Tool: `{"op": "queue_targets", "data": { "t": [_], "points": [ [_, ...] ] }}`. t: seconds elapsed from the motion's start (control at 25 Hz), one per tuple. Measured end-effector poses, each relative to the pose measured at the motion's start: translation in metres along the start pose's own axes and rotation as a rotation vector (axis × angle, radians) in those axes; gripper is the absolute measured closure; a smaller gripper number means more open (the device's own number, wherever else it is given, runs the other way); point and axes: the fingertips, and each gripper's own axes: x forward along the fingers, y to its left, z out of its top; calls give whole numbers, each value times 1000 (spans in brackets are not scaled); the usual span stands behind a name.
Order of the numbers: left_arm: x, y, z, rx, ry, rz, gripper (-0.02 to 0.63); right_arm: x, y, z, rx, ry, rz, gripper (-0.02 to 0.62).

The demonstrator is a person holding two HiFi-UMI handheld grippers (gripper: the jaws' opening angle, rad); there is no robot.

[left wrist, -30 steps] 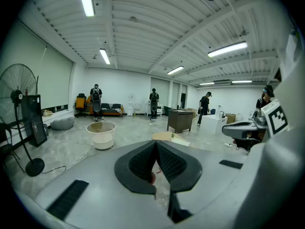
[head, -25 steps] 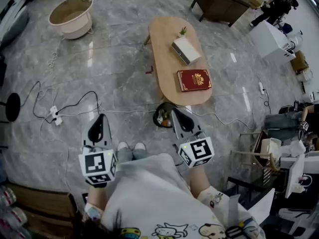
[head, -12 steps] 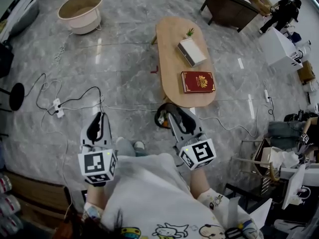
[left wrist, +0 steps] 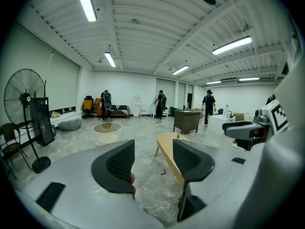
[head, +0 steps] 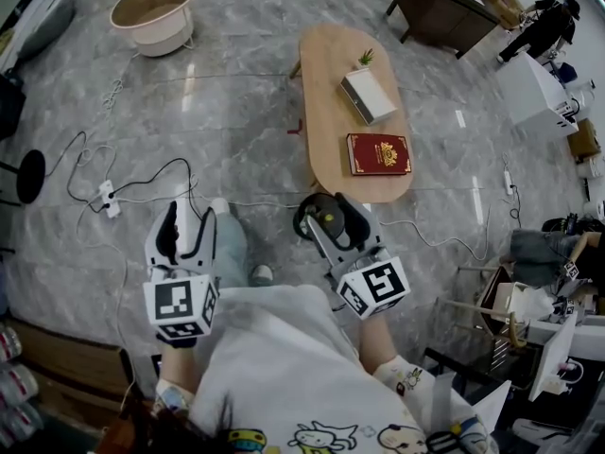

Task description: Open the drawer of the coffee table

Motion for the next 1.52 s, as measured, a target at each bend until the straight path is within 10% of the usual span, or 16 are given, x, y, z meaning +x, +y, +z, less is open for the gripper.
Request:
{"op": "queue_targets", "data": {
  "t": [0.92,1.52],
  "points": [
    [246,180,89,37,42,-131,319,286,-67,52,50,47,-96,337],
    [301,220,82,46,108,-235,310,328,-81,44,101,108,-237,334]
  ]
}}
